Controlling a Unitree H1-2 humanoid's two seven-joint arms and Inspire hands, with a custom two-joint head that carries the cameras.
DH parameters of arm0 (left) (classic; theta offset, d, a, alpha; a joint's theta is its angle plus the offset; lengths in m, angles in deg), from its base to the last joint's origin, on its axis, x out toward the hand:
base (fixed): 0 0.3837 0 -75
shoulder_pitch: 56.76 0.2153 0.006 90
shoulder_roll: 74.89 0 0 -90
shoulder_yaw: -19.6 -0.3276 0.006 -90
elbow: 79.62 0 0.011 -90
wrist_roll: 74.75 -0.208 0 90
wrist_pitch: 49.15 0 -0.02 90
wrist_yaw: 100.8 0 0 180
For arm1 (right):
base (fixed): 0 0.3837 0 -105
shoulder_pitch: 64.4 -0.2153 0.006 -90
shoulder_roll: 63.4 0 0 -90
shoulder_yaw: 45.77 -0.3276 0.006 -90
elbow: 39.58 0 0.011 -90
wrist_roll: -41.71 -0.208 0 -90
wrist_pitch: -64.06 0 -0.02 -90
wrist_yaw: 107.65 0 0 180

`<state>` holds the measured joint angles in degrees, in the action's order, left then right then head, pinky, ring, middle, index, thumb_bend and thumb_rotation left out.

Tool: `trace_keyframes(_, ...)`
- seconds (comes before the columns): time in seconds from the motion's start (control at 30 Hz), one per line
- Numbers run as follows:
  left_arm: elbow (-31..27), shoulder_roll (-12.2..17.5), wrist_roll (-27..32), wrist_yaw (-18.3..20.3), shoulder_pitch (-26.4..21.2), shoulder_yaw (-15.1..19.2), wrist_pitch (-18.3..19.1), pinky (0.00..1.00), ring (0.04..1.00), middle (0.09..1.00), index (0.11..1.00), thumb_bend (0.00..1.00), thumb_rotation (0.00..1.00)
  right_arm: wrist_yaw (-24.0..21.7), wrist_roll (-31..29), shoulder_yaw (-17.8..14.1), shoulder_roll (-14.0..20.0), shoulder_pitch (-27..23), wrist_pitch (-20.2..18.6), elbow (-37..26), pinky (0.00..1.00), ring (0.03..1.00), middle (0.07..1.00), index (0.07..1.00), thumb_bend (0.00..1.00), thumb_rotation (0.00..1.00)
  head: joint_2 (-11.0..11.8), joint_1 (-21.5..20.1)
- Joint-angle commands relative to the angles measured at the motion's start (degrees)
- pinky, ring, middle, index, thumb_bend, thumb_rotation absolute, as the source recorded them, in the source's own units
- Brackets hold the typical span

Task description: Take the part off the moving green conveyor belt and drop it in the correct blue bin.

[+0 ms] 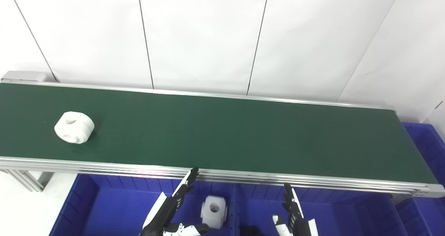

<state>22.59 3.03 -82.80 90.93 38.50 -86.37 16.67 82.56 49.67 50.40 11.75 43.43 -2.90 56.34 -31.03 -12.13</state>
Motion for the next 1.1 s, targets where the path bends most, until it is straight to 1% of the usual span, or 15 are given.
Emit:
trace_keyframes(0.0, -2.9, 0.1, 0.4, 0.1, 0.1, -0.2, -0.4, 0.96, 1.0, 1.0, 1.0, 0.79, 0.55, -0.5, -1.0, -0.4, -0.3, -0.4, 3.6, -1.3, 0.98, 0.99, 0.988, 0.974, 0.7, 0.83, -0.2, -0.1)
trace_keyframes(0.1, -4.1, 0.5, 0.2, 0.4, 0.8, -0.3, 0.9, 0.95, 1.0, 1.0, 1.0, 0.78, 0.55, -0.3, -1.6, -0.4, -0.2, -0.5, 3.8, -1.5, 0.98, 0.986, 0.981, 0.968, 0.69, 0.8, -0.5, -0.2)
trace_keyframes(0.17, -4.7, 0.6, -0.7, 0.4, 1.1, -0.3, 2.2, 0.96, 1.0, 1.0, 1.0, 0.79, 0.57, -0.3, -1.9, -0.4, -0.2, -0.5, 3.8, -1.6, 0.97, 0.982, 0.975, 0.965, 0.69, 0.8, -0.5, -0.1)
trace_keyframes(0.3, -5.7, 0.9, -1.8, 0.5, 1.5, -0.5, 4.5, 0.96, 1.0, 1.0, 1.0, 0.79, 0.59, -0.6, -3.1, -0.2, 0.0, -0.7, 3.9, -1.6, 0.97, 0.981, 0.972, 0.962, 0.69, 0.79, -0.5, 0.1)
trace_keyframes(0.4, -5.9, 1.0, -2.0, 0.6, 1.5, -0.6, 5.1, 0.96, 1.0, 1.0, 1.0, 0.77, 0.56, -1.1, -4.1, -0.2, 0.1, -1.0, 3.9, -1.5, 0.96, 0.973, 0.968, 0.959, 0.68, 0.79, -0.6, 0.2)
trace_keyframes(0.47, -5.9, 1.1, -2.4, 0.4, 1.5, -0.7, 5.3, 0.96, 1.0, 1.0, 1.0, 0.77, 0.56, -1.3, -4.4, -0.2, 0.1, -1.0, 3.9, -1.4, 0.96, 0.969, 0.966, 0.958, 0.68, 0.8, -0.5, 0.4)
trace_keyframes(0.57, -5.7, 1.1, -2.1, 0.5, 1.3, -0.8, 5.8, 0.96, 1.0, 1.0, 1.0, 0.78, 0.57, -1.7, -4.8, -0.2, 0.2, -1.0, 3.9, -1.4, 0.95, 0.96, 0.963, 0.962, 0.69, 0.86, -0.3, 0.8)
trace_keyframes(0.7, -5.6, 0.9, -2.1, 0.5, 1.2, -1.0, 6.7, 0.95, 1.0, 1.0, 1.0, 0.77, 0.59, -2.3, -5.4, -0.3, 0.3, -0.9, 3.9, -1.4, 0.93, 0.955, 0.963, 0.962, 0.7, 0.86, 0.1, 3.0)
trace_keyframes(0.73, -5.6, 0.8, -2.3, 0.3, 1.2, -1.1, 6.7, 0.94, 1.0, 1.0, 1.0, 0.77, 0.59, -2.8, -5.9, -0.4, 0.5, -0.9, 3.9, -1.5, 0.93, 0.956, 0.965, 0.963, 0.7, 0.86, 0.3, 4.1)
trace_keyframes(0.77, -5.5, 0.8, -2.5, 0.2, 1.1, -1.2, 6.7, 0.94, 1.0, 1.0, 1.0, 0.76, 0.6, -3.1, -6.2, -0.5, 0.5, -0.8, 3.9, -1.5, 0.94, 0.957, 0.967, 0.963, 0.7, 0.86, 0.3, 4.1)
trace_keyframes(0.8, -5.6, 0.6, -2.8, 0.0, 1.2, -1.2, 7.3, 0.93, 0.999, 1.0, 1.0, 0.76, 0.63, -3.5, -6.5, -0.6, 0.6, -0.8, 3.9, -1.5, 0.94, 0.958, 0.97, 0.964, 0.71, 0.85, 0.6, 5.1)
trace_keyframes(0.83, -5.7, 0.5, -3.0, -0.2, 1.2, -1.2, 7.8, 0.93, 0.998, 1.0, 1.0, 0.77, 0.67, -3.7, -6.6, -0.7, 0.7, -0.8, 3.9, -1.4, 0.93, 0.958, 0.971, 0.965, 0.71, 0.85, 0.6, 5.1)
trace_keyframes(0.87, -5.9, 0.5, -3.2, -0.3, 1.2, -1.2, 8.3, 0.93, 0.997, 1.0, 1.0, 0.77, 0.67, -3.7, -6.3, -0.8, 0.8, -0.9, 3.9, -1.3, 0.93, 0.958, 0.971, 0.965, 0.71, 0.85, 0.7, 5.3)
trace_keyframes(0.93, -6.0, 0.4, -3.1, -0.3, 1.2, -1.3, 8.7, 0.92, 0.994, 1.0, 1.0, 0.77, 0.72, -3.7, -6.1, -1.0, 1.0, -1.0, 3.9, -1.0, 0.94, 0.961, 0.972, 0.965, 0.72, 0.86, 0.6, 5.5)
trace_keyframes(1.07, -5.8, 0.3, -2.6, -0.1, 0.9, -1.2, 8.6, 0.93, 0.994, 1.0, 0.999, 0.74, 0.73, -4.1, -6.2, -1.3, 1.2, -1.0, 3.9, -0.9, 0.93, 0.961, 0.97, 0.96, 0.72, 0.85, 0.8, 5.3)
